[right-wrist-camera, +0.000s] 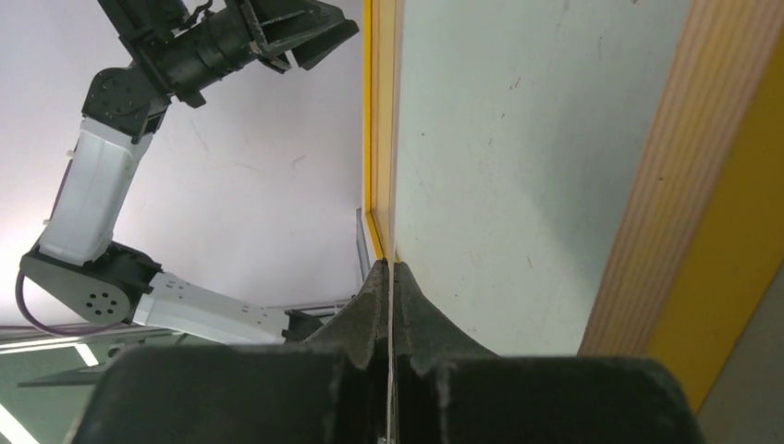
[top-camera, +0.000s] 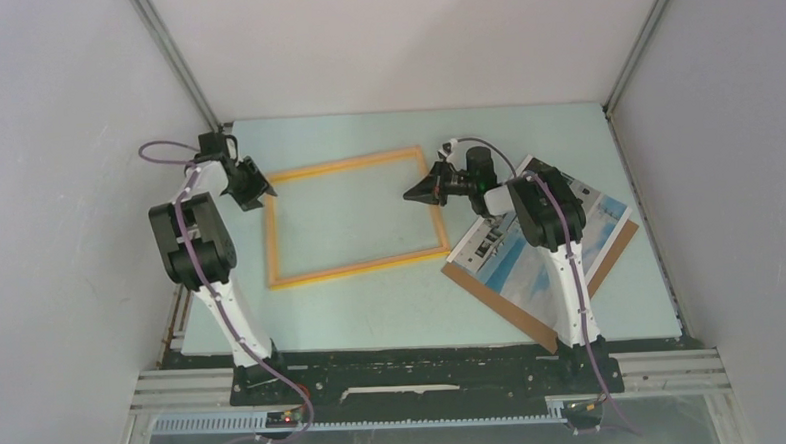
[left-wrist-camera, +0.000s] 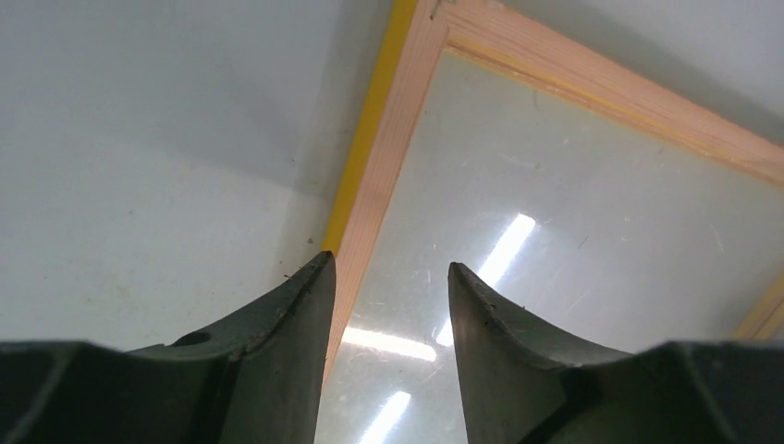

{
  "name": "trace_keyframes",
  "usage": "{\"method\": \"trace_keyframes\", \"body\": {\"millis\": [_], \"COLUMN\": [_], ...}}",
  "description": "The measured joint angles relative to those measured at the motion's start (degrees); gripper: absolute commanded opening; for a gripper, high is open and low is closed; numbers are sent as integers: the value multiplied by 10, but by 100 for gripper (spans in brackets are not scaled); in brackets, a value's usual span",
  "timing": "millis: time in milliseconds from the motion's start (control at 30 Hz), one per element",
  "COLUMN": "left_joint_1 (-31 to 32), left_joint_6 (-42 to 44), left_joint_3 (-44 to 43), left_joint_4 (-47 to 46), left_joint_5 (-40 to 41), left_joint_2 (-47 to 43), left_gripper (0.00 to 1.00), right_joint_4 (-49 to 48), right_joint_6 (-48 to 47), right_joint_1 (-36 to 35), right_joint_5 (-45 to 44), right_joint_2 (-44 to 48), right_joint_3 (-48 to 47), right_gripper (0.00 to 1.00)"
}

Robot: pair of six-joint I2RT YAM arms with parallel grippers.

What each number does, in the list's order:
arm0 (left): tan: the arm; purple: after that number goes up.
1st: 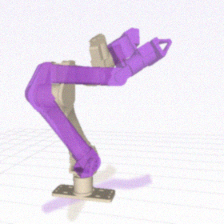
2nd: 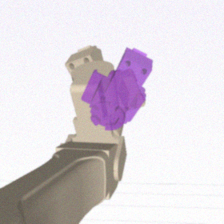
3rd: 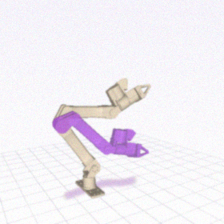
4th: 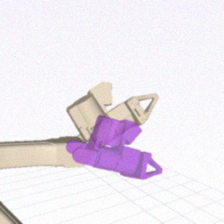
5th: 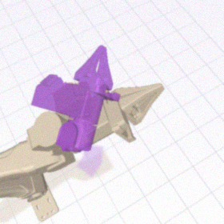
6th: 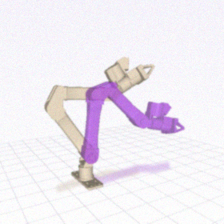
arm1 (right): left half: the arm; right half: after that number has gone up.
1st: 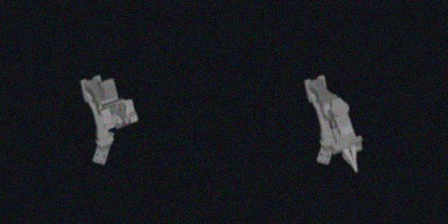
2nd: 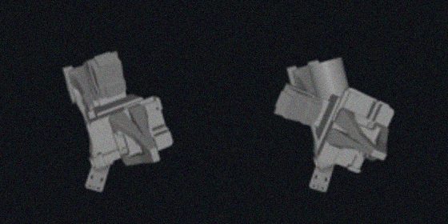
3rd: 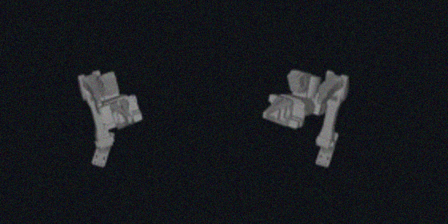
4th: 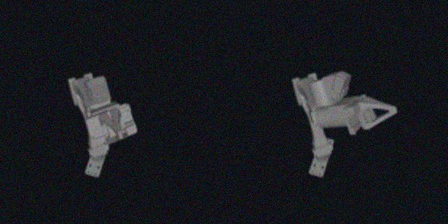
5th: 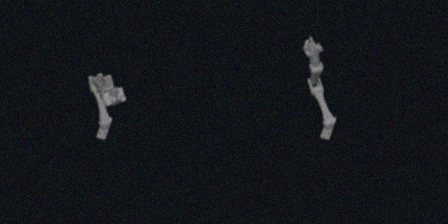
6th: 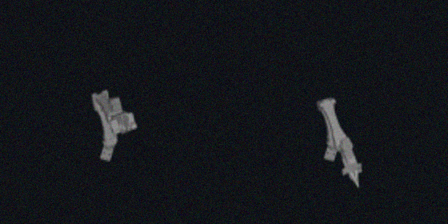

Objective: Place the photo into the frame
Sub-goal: Adjust the photo frame item on the photo frame.

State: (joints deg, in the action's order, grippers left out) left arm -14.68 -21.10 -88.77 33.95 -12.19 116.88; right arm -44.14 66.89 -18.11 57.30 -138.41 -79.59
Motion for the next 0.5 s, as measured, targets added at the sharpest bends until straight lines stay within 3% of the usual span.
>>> {"method": "trace_keyframes", "body": {"millis": [367,500], "left_joint_1": [-29,-28], "left_joint_6": [-45,-50], "left_joint_3": [-27,-42], "left_joint_4": [-35,-35], "left_joint_5": [-4,-22], "left_joint_2": [35,66], "left_gripper": [38,27], "right_joint_4": [50,59], "right_joint_6": [-34,-36], "right_joint_1": [-4,-5], "right_joint_5": [5,7], "right_joint_2": [0,0], "right_joint_3": [-36,-43], "right_gripper": [0,0]}}
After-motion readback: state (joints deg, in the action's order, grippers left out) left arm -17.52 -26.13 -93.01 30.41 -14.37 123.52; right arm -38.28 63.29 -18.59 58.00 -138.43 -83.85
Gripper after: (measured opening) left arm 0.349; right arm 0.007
